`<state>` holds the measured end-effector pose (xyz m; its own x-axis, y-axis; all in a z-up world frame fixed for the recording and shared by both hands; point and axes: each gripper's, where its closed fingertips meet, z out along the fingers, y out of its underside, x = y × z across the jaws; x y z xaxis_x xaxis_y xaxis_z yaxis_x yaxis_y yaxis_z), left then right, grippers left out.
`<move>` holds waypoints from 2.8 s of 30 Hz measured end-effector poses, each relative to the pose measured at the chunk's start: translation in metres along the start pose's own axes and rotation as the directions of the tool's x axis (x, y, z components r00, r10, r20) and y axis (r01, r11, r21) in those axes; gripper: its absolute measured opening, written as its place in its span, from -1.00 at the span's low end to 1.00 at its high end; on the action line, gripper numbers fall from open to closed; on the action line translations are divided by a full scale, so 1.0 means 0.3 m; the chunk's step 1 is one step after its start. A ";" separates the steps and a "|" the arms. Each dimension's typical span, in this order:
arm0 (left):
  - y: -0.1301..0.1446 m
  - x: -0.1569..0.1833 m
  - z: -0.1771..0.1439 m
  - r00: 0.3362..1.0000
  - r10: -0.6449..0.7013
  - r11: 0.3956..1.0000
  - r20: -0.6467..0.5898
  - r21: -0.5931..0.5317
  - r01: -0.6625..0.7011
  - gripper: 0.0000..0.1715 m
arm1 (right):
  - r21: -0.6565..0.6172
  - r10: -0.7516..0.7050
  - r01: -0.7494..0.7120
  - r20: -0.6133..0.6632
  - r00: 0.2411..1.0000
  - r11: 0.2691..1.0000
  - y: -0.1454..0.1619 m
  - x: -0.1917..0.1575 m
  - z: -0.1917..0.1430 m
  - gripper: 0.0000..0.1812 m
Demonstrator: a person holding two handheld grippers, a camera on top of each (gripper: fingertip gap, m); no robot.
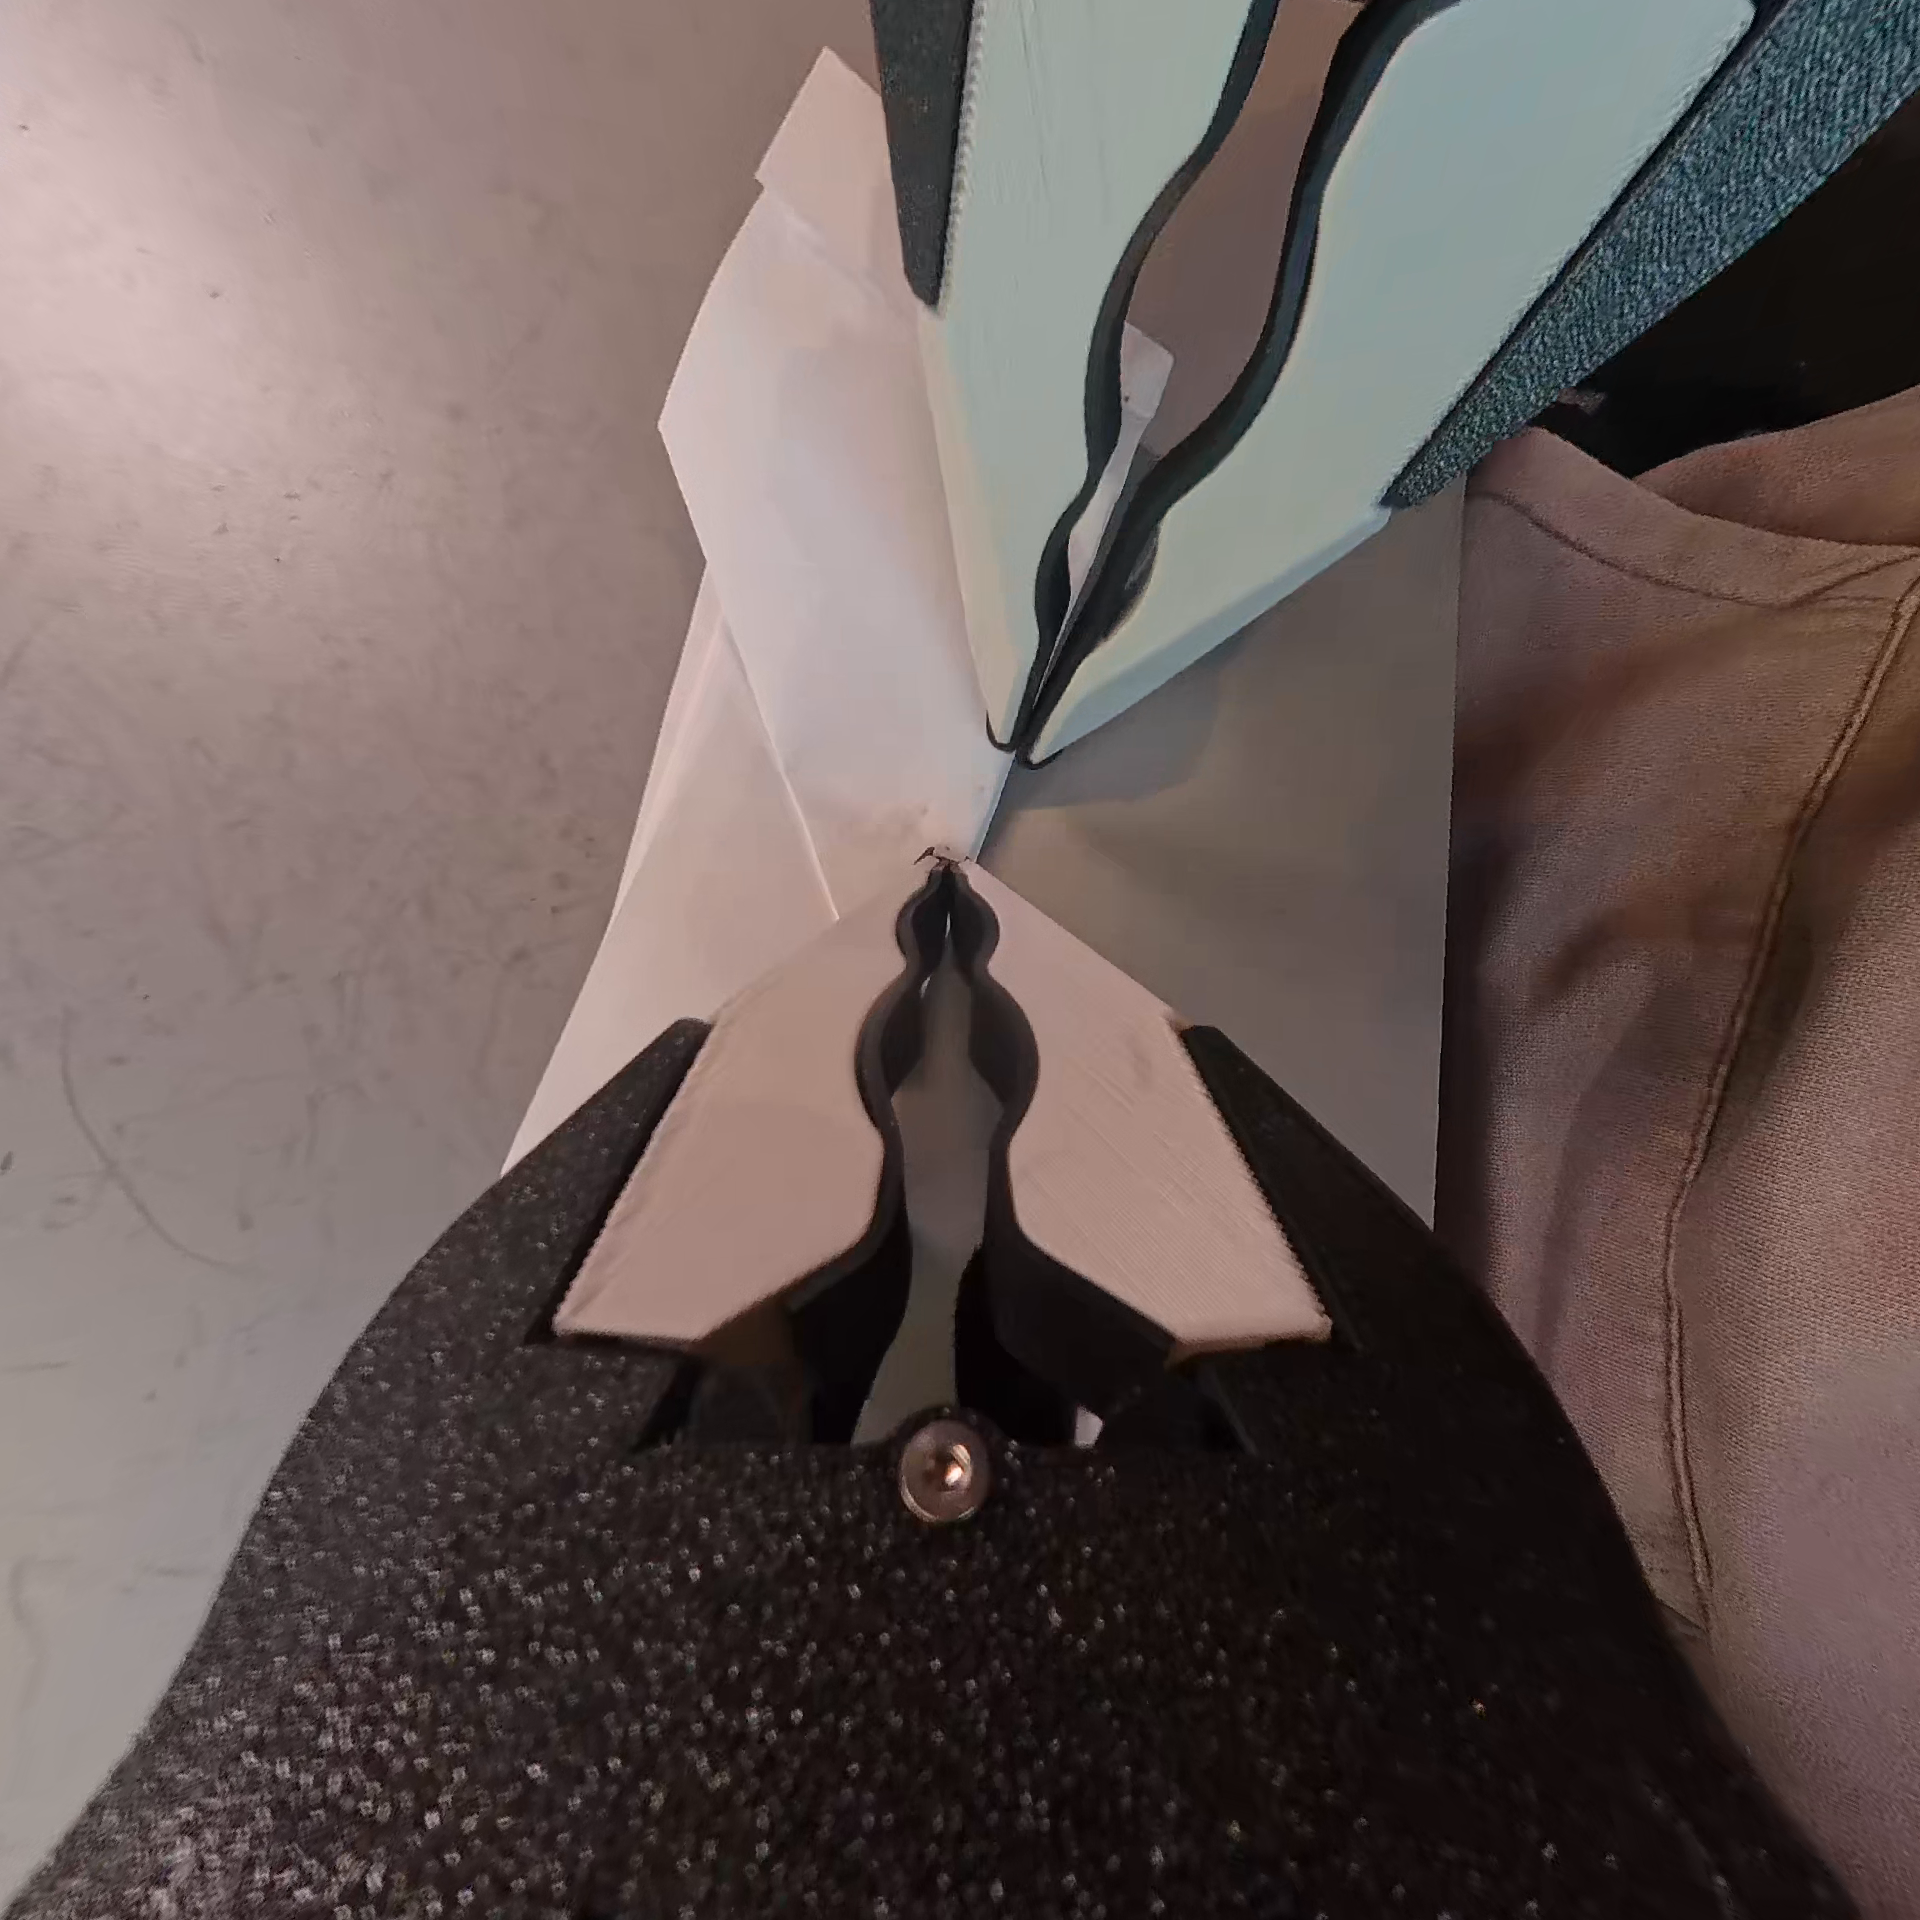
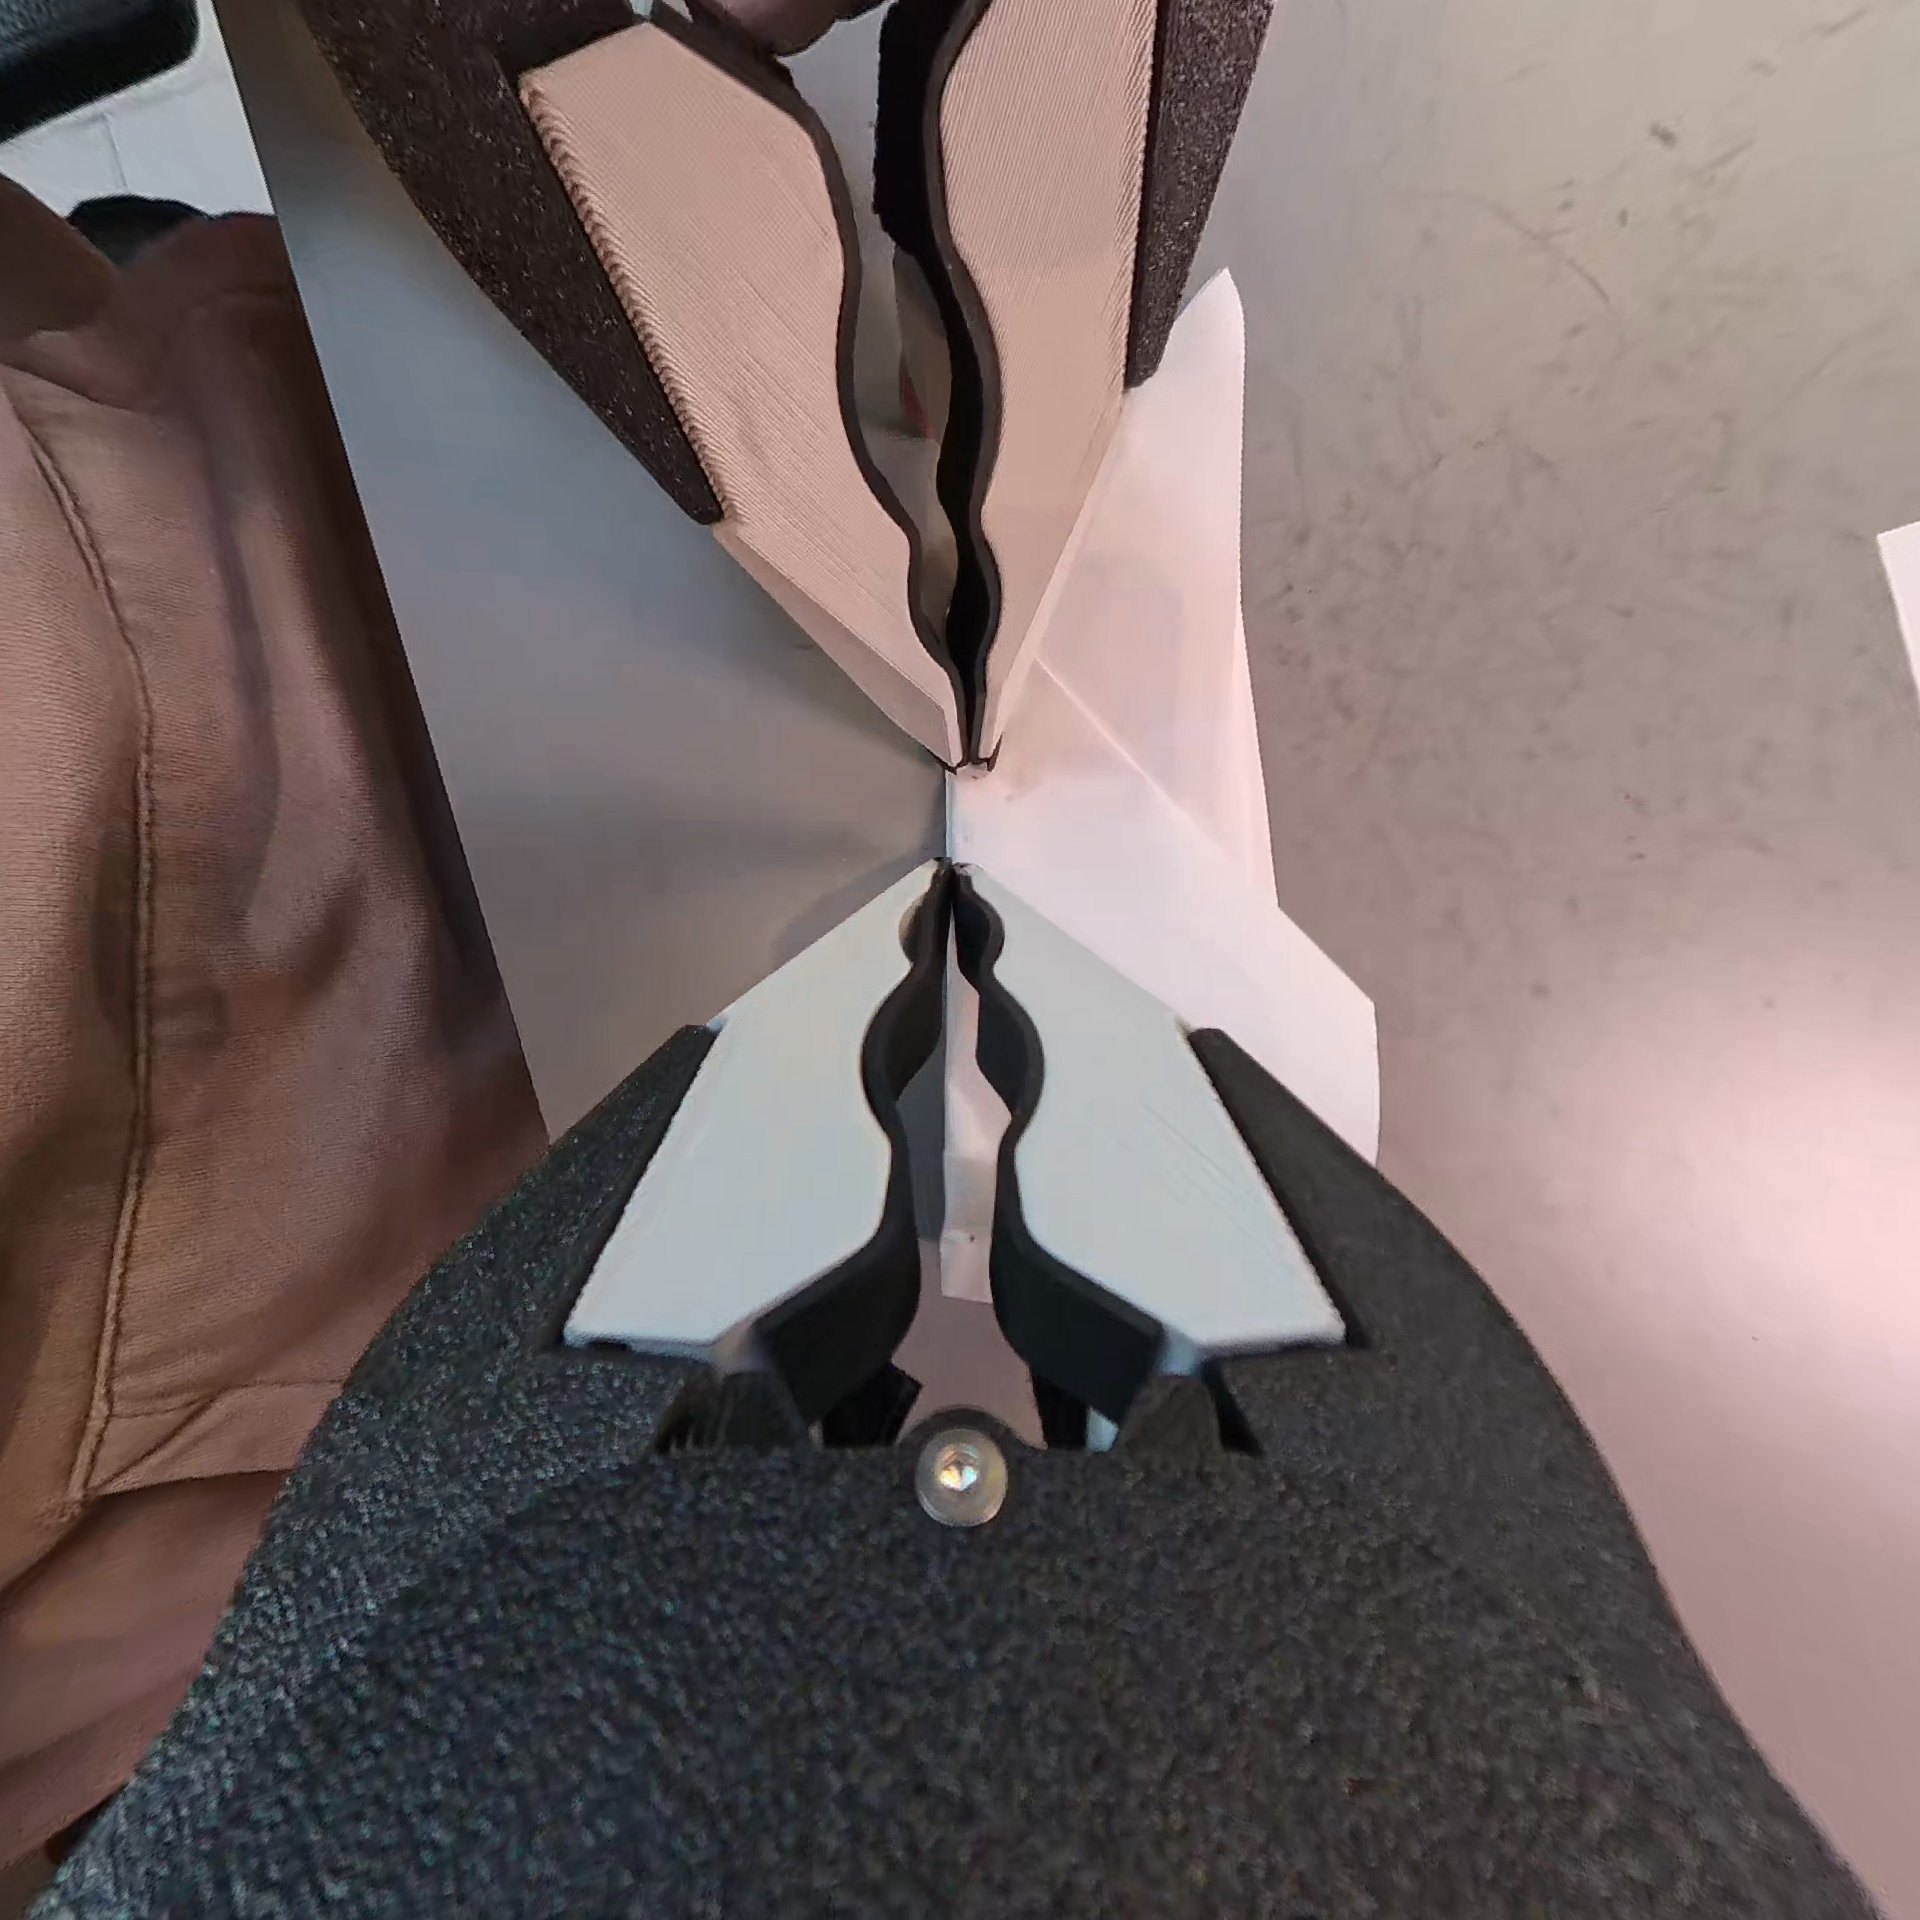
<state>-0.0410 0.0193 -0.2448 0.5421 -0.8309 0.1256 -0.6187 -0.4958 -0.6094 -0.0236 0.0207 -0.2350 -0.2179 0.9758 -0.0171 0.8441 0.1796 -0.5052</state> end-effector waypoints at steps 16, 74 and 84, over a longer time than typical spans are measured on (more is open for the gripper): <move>-0.041 0.026 0.034 0.999 -0.001 0.999 -0.034 0.040 0.002 -1.00 | -0.052 -0.080 0.076 -0.067 0.995 0.996 0.014 0.001 0.024 -1.00; -0.118 0.096 0.114 0.993 0.114 0.990 -0.041 -0.085 -0.117 -1.00 | -0.005 0.123 -0.124 -0.072 0.990 0.992 0.152 -0.021 -0.089 -1.00; -0.120 0.095 0.113 0.993 0.105 0.985 -0.044 -0.131 -0.110 -1.00 | 0.033 0.129 -0.128 -0.040 0.991 0.991 0.165 -0.013 -0.072 -1.00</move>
<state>0.0160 0.0220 -0.2457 0.4483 -0.8888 0.0951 -0.7440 -0.4300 -0.5115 0.0296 0.0284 -0.2413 -0.0873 0.9950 -0.0477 0.8486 0.0492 -0.5267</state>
